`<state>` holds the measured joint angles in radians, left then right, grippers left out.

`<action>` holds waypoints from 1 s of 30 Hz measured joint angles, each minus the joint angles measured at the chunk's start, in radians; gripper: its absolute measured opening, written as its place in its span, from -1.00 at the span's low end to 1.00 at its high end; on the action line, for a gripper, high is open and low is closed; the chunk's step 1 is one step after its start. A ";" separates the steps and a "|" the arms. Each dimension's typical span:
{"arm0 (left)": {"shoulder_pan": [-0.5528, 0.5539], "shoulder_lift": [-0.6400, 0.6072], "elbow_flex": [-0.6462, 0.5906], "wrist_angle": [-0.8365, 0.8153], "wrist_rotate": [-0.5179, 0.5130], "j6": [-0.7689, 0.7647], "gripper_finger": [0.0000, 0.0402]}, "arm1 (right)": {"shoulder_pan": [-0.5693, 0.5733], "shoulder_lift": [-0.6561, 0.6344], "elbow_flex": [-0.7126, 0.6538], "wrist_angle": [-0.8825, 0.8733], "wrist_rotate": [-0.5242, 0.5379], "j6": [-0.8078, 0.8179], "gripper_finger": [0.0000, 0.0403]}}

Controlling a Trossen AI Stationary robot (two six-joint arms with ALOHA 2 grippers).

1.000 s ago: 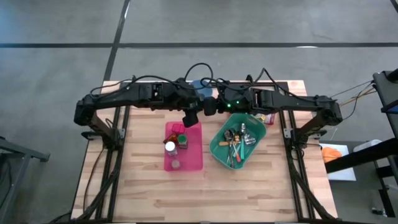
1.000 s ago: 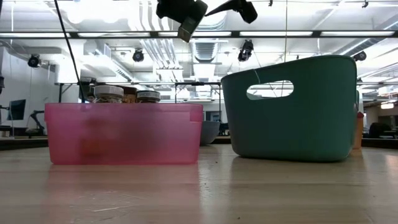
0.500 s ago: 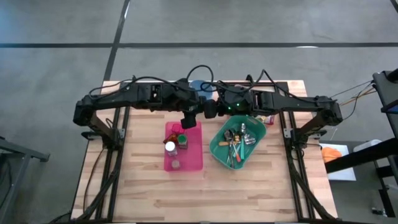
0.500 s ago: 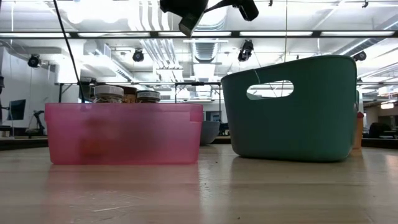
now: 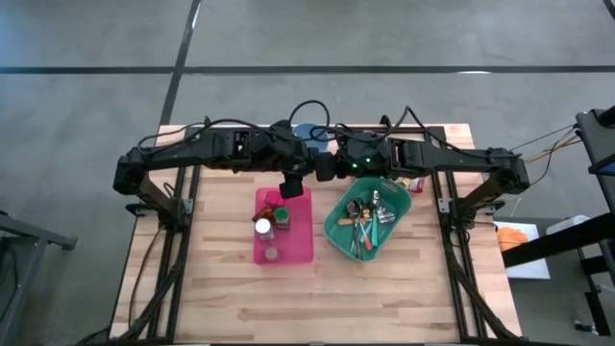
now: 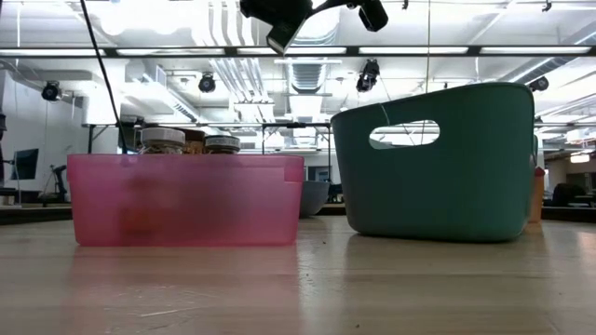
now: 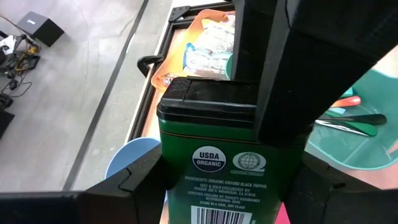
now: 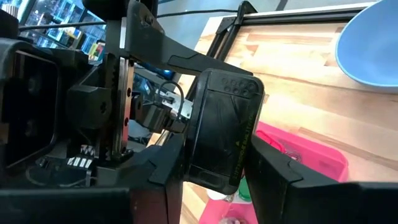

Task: Pick & Place Food Item
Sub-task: Put the black spice can into the red bin

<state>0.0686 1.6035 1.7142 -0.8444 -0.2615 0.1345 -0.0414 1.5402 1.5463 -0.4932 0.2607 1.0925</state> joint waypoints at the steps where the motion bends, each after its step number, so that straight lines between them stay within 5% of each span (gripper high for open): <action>1: -0.001 0.000 0.000 0.000 -0.001 0.000 0.18 | 0.000 0.000 0.000 0.000 0.000 -0.002 -0.38; 3: -0.001 0.000 0.000 -0.002 -0.009 0.000 0.21 | 0.000 0.000 0.000 0.001 -0.004 -0.010 -0.38; 9: -0.008 -0.019 0.003 -0.036 0.011 0.015 0.86 | -0.001 0.004 -0.004 -0.012 -0.048 -0.112 -0.42; 11: -0.011 -0.019 0.003 -0.043 0.015 0.023 0.93 | -0.002 0.001 -0.004 -0.007 -0.079 -0.136 -0.42; 19: -0.011 -0.021 0.038 -0.154 0.114 0.049 0.67 | -0.001 -0.022 -0.004 -0.001 -0.270 -0.311 -0.42; 25: -0.008 -0.023 0.056 -0.185 0.351 0.050 0.52 | 0.004 -0.029 0.012 0.001 -0.408 -0.390 -0.42; 30: -0.008 -0.023 0.056 -0.184 0.436 0.048 0.35 | 0.023 -0.031 0.056 0.000 -0.461 -0.468 -0.42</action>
<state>0.0605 1.5803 1.7702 -1.0285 0.1750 0.1829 -0.0183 1.5097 1.6019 -0.4936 -0.2000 0.6242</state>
